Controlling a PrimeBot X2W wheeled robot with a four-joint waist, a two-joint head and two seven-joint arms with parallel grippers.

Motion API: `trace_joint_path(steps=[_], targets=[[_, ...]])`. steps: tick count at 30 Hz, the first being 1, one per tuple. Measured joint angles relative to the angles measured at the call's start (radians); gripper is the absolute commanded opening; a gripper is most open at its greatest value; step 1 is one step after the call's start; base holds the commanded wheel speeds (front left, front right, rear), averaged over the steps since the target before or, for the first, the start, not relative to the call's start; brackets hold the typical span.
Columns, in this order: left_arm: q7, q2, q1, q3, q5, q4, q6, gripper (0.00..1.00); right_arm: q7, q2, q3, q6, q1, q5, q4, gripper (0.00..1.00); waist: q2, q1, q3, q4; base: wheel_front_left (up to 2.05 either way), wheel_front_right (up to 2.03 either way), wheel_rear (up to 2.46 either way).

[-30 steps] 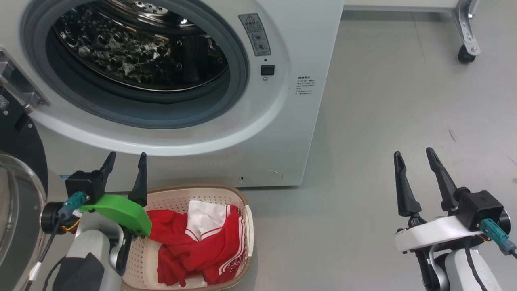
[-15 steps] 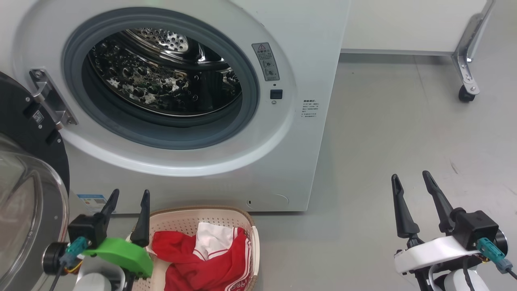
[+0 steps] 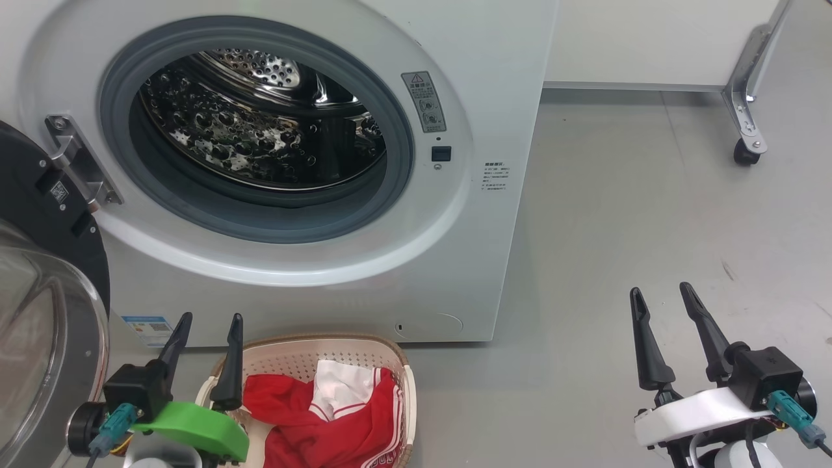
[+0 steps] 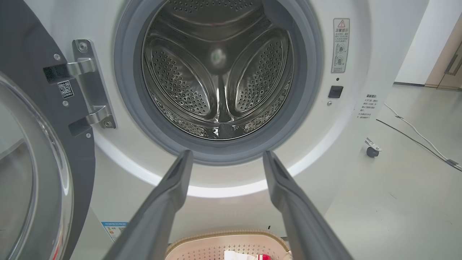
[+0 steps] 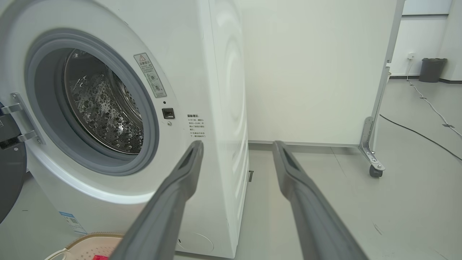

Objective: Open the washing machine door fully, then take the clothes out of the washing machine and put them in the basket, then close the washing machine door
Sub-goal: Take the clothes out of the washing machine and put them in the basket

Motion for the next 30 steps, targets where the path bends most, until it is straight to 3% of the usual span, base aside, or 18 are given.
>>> trace_joint_path(steps=[30], targets=[[0.000, -0.001, 0.076, -0.002, -0.001, -0.117, 0.000, 1.00, 0.000, 0.003, 0.002, 0.005, 0.005, 0.000, -0.011, 1.00, 0.0000, 0.0000, 0.003, -0.002, 0.00, 0.00, 0.00]])
